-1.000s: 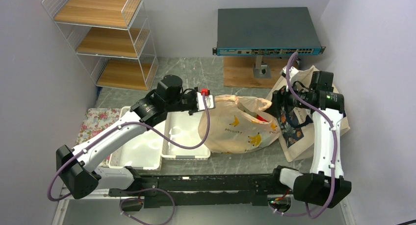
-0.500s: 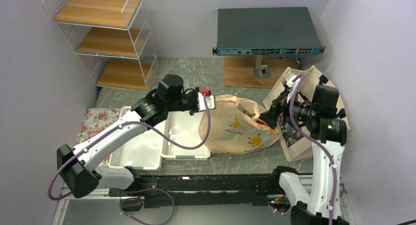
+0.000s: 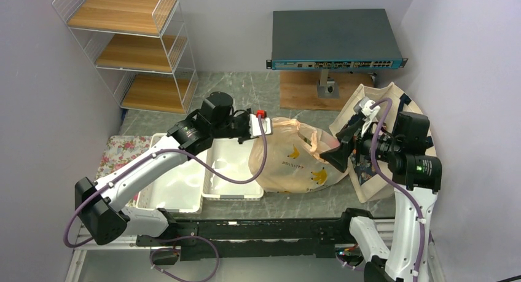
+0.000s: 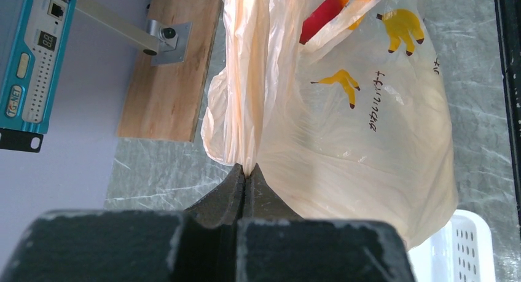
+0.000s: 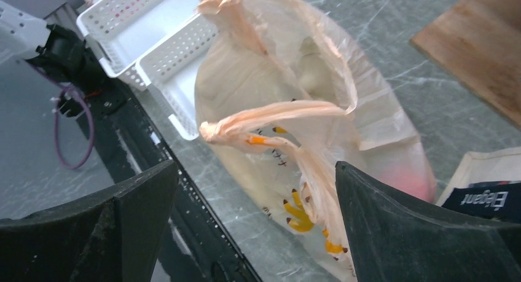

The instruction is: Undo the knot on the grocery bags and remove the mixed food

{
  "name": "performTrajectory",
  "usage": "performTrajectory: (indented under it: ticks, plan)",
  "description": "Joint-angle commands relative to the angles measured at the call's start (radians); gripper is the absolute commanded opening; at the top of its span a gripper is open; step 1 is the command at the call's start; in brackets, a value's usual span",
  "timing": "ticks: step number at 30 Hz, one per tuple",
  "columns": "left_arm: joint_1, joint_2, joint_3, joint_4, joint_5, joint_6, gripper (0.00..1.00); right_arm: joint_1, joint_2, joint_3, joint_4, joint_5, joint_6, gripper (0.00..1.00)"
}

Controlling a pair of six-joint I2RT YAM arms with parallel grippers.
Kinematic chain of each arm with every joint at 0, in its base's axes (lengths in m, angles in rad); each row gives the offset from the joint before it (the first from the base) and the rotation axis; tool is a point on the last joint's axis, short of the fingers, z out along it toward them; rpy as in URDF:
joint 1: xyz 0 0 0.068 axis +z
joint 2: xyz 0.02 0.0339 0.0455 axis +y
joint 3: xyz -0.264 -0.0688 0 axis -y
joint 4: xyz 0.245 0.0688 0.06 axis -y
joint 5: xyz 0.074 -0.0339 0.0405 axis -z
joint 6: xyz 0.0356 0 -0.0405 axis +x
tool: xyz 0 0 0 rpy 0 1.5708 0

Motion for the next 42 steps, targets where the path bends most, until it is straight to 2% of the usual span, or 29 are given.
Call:
performTrajectory:
  ticks: [1, 6, 12, 19, 24, 28, 30, 32, 33, 37, 40, 42]
  plan:
    - [0.013, 0.030, 0.070, -0.004, 0.011, -0.047, 0.00, 0.021, 0.005, 0.011, -0.118, -0.047, -0.090, 1.00]
    - [0.027, 0.109, 0.164, -0.060, 0.054, -0.142, 0.00, 0.148, 0.011, -0.100, -0.030, 0.083, -0.107, 1.00]
    - [0.054, 0.167, 0.229, -0.070, 0.102, -0.252, 0.00, 0.238, -0.018, -0.199, 0.246, 0.350, -0.033, 1.00]
    - [0.077, 0.190, 0.244, -0.084, 0.144, -0.316, 0.00, 0.341, -0.094, -0.373, 0.465, 0.426, -0.135, 1.00]
    - [0.081, 0.213, 0.283, -0.118, 0.160, -0.313, 0.00, 0.427, -0.096, -0.418, 0.438, 0.476, -0.282, 1.00]
    - [0.082, 0.201, 0.280, -0.134, 0.182, -0.281, 0.01, 0.445, -0.123, -0.509, 0.620, 0.620, -0.213, 1.00]
    - [0.081, 0.185, 0.265, -0.148, 0.191, -0.250, 0.01, 0.448, -0.108, -0.524, 0.708, 0.675, -0.168, 0.96]
    - [0.082, 0.164, 0.246, -0.179, 0.192, -0.206, 0.02, 0.449, -0.077, -0.514, 0.788, 0.741, -0.097, 0.86]
    - [0.083, 0.151, 0.234, -0.191, 0.191, -0.178, 0.03, 0.448, -0.058, -0.489, 0.808, 0.758, -0.051, 0.78]
    - [0.075, 0.068, 0.153, -0.195, 0.169, -0.041, 0.03, 0.438, -0.030, -0.377, 0.791, 0.754, 0.085, 0.37]
    - [0.046, 0.012, 0.092, -0.229, 0.132, 0.127, 0.02, 0.428, -0.048, -0.346, 0.765, 0.732, 0.131, 0.03]
    - [0.013, -0.027, 0.041, -0.247, 0.096, 0.270, 0.01, 0.420, -0.047, -0.325, 0.730, 0.738, 0.140, 0.00]
